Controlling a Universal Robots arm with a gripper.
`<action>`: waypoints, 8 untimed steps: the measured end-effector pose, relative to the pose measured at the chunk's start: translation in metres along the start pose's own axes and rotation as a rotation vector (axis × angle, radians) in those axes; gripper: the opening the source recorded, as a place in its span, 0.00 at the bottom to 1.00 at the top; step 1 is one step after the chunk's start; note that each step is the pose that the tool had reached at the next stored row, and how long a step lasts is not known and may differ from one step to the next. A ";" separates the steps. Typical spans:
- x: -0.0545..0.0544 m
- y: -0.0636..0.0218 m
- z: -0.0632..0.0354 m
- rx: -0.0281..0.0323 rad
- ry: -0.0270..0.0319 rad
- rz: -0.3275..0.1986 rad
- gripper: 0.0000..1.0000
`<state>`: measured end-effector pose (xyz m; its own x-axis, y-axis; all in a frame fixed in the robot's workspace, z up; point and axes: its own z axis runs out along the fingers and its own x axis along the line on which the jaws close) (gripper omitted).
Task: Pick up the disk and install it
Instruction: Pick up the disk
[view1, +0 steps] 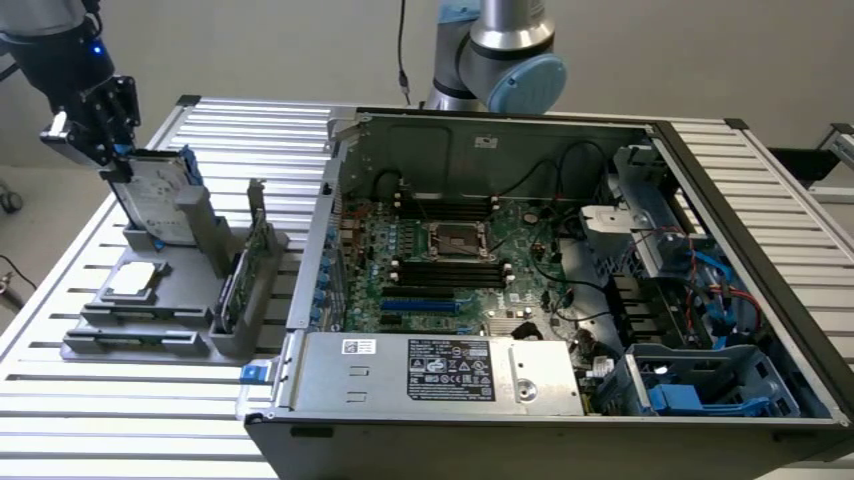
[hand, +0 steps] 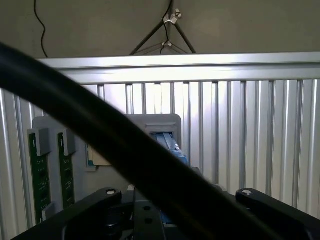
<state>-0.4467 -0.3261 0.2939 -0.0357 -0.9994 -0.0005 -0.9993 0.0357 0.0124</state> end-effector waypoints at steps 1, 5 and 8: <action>0.000 0.0000 0.0000 0.0001 -0.0004 0.000 0.36; 0.001 0.0001 0.0000 -0.0001 -0.0020 0.000 0.33; 0.002 0.0008 0.0000 -0.0001 -0.0047 0.000 0.33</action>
<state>-0.4476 -0.3283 0.2939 -0.0356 -0.9994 -0.0052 -0.9993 0.0355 0.0125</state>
